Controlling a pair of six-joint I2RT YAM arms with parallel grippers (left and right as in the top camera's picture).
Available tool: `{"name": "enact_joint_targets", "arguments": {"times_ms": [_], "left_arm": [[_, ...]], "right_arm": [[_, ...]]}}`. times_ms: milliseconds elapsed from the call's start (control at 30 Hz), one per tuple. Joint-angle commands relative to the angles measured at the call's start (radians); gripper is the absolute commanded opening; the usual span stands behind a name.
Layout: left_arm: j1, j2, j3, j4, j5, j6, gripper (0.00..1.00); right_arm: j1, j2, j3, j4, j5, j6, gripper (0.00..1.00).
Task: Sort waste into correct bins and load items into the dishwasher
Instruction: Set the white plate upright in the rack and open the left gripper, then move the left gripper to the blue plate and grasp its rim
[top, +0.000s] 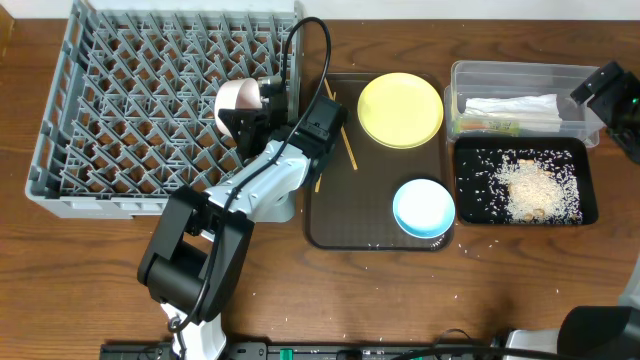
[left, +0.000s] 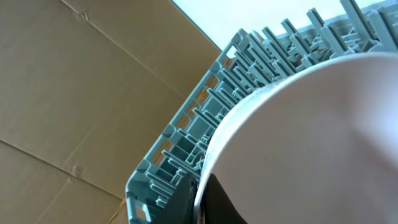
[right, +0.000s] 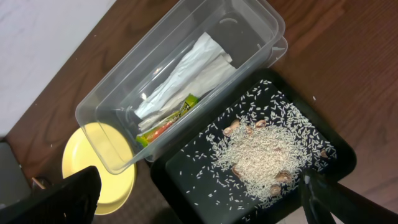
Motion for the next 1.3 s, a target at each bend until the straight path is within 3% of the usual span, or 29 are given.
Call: {"name": "enact_joint_targets", "arguments": {"times_ms": [0,200,400,833,1133,1267], "left_arm": [[-0.003,0.017,-0.014,-0.017,0.085,0.006,0.07],[-0.023,0.016,-0.014,-0.036,0.108,0.042,0.08],[-0.084,0.012,-0.014,-0.071,0.127,0.063,0.32],[-0.099,-0.081,-0.012,-0.115,0.506,0.063,0.5],[-0.098,-0.295,-0.002,-0.107,0.888,0.077,0.76],[-0.098,-0.379,-0.002,-0.106,1.251,0.076,0.78]], "right_arm": [[-0.001,0.003,0.001,-0.001,0.0,0.014,0.99],[-0.001,0.003,0.001,-0.001,0.0,0.014,0.99],[-0.001,0.003,0.001,-0.001,0.0,0.014,0.99],[-0.001,0.003,0.001,-0.001,0.0,0.014,0.99],[-0.001,0.003,0.001,-0.001,-0.001,0.014,0.99],[-0.001,0.003,0.001,-0.001,0.0,0.014,0.99]]}}
